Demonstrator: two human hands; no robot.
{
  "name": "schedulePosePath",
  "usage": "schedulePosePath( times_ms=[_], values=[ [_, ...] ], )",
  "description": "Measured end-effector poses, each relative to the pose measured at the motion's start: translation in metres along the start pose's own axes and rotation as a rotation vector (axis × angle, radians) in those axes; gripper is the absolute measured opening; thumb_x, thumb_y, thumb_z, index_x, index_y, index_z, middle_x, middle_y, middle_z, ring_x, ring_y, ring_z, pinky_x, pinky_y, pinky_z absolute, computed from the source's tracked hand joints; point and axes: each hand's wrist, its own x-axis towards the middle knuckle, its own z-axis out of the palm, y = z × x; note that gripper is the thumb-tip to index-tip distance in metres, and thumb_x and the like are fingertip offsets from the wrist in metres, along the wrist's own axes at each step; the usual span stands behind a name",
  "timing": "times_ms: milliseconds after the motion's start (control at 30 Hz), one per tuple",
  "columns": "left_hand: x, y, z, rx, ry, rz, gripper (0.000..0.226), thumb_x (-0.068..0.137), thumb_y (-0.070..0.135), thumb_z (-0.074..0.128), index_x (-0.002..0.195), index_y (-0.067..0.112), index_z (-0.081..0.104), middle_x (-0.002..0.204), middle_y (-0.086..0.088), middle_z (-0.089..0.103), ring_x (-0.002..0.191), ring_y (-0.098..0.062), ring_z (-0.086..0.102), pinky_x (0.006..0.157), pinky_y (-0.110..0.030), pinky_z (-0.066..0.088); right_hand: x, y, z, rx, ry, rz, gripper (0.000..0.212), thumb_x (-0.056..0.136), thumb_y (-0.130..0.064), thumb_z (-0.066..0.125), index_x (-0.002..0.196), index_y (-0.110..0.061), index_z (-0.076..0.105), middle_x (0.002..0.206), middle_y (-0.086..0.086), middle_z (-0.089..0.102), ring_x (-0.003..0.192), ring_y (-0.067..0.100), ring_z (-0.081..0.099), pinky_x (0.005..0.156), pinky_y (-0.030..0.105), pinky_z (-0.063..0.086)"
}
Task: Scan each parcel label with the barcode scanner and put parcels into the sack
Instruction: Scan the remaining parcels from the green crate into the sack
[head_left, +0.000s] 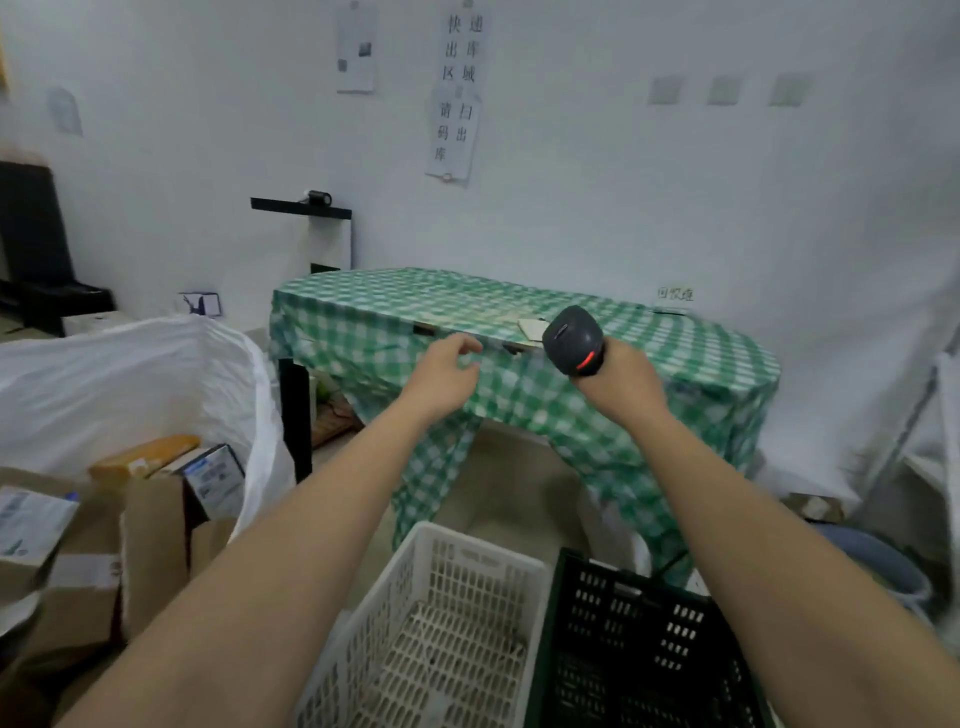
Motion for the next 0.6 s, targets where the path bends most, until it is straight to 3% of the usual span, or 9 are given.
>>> schedulePosePath(
  times_ms=[167,300,400,500,600],
  values=[
    [0.083,-0.002,0.052,0.027,-0.028,0.011,0.03,0.098,0.013,0.048,0.127,0.012,0.054,0.136,-0.007,0.051,0.12,-0.021,0.05,0.087,-0.022,0.037,0.083,0.051,0.015,-0.069,-0.036,0.103,0.056,0.08,-0.035,0.069,0.118,-0.009,0.036,0.113,0.013,0.048,0.091,0.035,0.056,0.068,0.037,0.04],
    [0.148,-0.014,0.099,0.034,-0.056,0.024,0.029,0.098,0.014,0.047,0.126,0.014,0.053,0.132,-0.008,0.052,0.09,-0.02,0.053,0.071,-0.027,0.041,0.147,0.089,0.038,-0.285,-0.065,0.08,0.057,0.088,-0.026,0.059,0.13,-0.004,0.027,0.125,0.017,0.039,0.098,0.038,0.054,0.071,0.038,0.038],
    [0.193,-0.023,0.132,0.032,-0.071,0.048,0.031,0.096,0.012,0.047,0.126,0.015,0.053,0.134,-0.007,0.05,0.1,-0.023,0.056,0.074,-0.029,0.044,0.196,0.118,0.052,-0.416,-0.011,0.027,0.05,0.093,-0.018,0.056,0.132,-0.002,0.029,0.129,0.019,0.04,0.107,0.042,0.053,0.075,0.042,0.041],
    [0.225,-0.029,0.159,0.056,-0.069,0.079,0.031,0.096,0.01,0.046,0.125,0.015,0.054,0.133,-0.007,0.051,0.105,-0.022,0.054,0.085,-0.033,0.046,0.232,0.146,0.059,-0.488,-0.036,0.028,0.05,0.093,-0.026,0.062,0.133,-0.007,0.039,0.131,0.017,0.042,0.113,0.039,0.052,0.09,0.048,0.046],
    [0.246,-0.031,0.182,0.06,-0.081,0.116,0.031,0.097,0.01,0.044,0.126,0.015,0.054,0.135,-0.005,0.049,0.106,-0.017,0.051,0.087,-0.029,0.042,0.249,0.177,0.073,-0.532,-0.009,0.091,0.045,0.093,-0.032,0.062,0.13,-0.014,0.045,0.125,0.014,0.046,0.114,0.035,0.051,0.088,0.044,0.042]
  ],
)
